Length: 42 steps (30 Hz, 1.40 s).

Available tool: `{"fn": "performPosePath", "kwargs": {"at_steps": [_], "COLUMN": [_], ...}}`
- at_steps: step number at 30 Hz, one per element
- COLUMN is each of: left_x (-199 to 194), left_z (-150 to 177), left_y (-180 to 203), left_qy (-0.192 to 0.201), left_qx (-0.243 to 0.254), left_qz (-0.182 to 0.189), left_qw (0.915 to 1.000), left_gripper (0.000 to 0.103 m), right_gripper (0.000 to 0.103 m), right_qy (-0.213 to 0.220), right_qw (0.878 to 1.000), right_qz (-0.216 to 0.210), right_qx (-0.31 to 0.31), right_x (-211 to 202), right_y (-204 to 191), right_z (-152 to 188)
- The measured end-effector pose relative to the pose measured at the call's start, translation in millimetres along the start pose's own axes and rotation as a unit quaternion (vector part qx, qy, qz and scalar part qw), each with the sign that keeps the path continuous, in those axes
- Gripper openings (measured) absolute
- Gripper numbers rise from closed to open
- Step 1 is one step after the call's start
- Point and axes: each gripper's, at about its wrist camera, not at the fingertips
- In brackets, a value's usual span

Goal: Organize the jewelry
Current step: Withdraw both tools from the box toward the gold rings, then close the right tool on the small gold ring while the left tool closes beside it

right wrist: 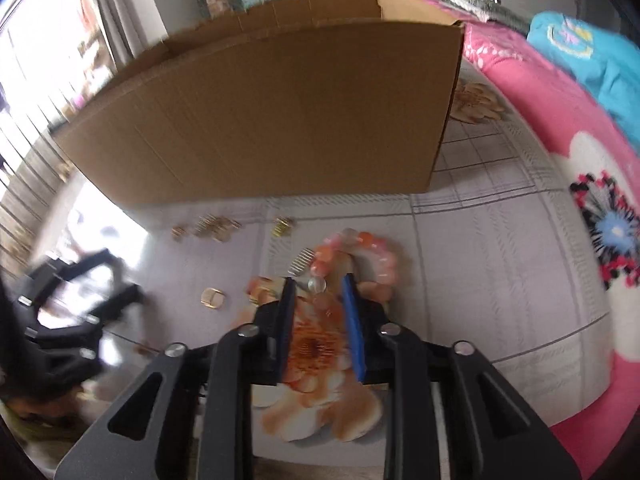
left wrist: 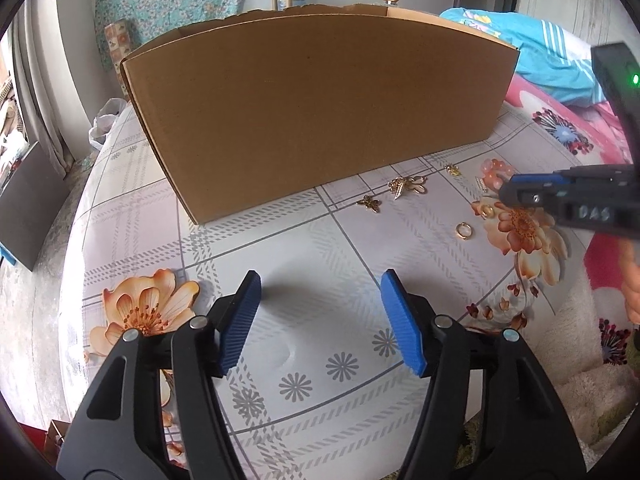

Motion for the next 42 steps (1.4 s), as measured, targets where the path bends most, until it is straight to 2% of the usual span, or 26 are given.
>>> {"fn": "performPosePath", "kwargs": {"at_steps": [3, 8, 12, 16, 19, 20, 23, 28, 33, 36, 42], "left_x": [0.1, 0.9, 0.8, 0.3, -7.9, -10.4, -14.5, -4.1, 13.1, 20.1, 25.5], "left_z": [-1.2, -2.6, -2.5, -3.4, -6.9, -7.7, -10.9, -14.1, -20.1, -23.3, -27.7], "left_y": [0.8, 2.2, 1.9, 1.7, 5.3, 7.6, 22.5, 51.8, 64.8, 72.0, 81.2], "left_qy": [-0.002, -0.003, -0.002, -0.005, 0.01, 0.016, 0.028, 0.018, -0.001, -0.008, -0.017], "left_qx": [-0.001, -0.002, -0.005, -0.008, -0.008, -0.005, 0.009, 0.037, 0.056, 0.07, 0.1], "left_qz": [-0.001, -0.005, -0.007, -0.009, 0.006, 0.012, 0.049, 0.108, 0.133, 0.131, 0.122], "left_qw": [1.0, 1.0, 1.0, 0.9999, 0.9999, 0.9998, 0.9984, 0.9933, 0.9896, 0.9889, 0.9874], "left_gripper": [0.059, 0.061, 0.061, 0.061, 0.061, 0.061, 0.061, 0.044, 0.02, 0.012, 0.01], "right_gripper": [0.013, 0.013, 0.014, 0.014, 0.017, 0.022, 0.024, 0.024, 0.024, 0.024, 0.023], "right_qy": [0.003, 0.013, 0.047, 0.07, 0.072, 0.071, 0.066, 0.061, 0.062, 0.063, 0.061], "right_qw": [1.0, 0.997, 0.996, 0.995, 0.994, 0.994, 0.994, 0.993, 0.991, 0.99, 0.989], "right_qz": [0.009, 0.028, 0.01, -0.029, -0.056, -0.064, -0.078, -0.093, -0.109, -0.114, -0.121], "right_qx": [0.015, 0.064, 0.072, 0.068, 0.062, 0.059, 0.047, 0.043, 0.043, 0.046, 0.056], "right_x": [1.0, 3.6, -15.8, -35.3, -39.8, -41.1, -40.7, -32.3, -25.3, -21.8, -15.8], "right_y": [9.1, 38.8, 44.2, 33.7, 22.7, 16.4, 2.2, -2.9, -0.1, 4.6, 13.3], "right_z": [-1.4, -6.6, -8.5, -3.8, -0.3, 2.8, 12.2, 20.1, 22.5, 25.0, 30.2]}}
Point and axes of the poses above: each gripper's, at about its wrist camera, not at the fingertips, and x roughly the way its jaws point, y to its right, z to its underside, and after that the axes turned 14 degrees about y, right-handed
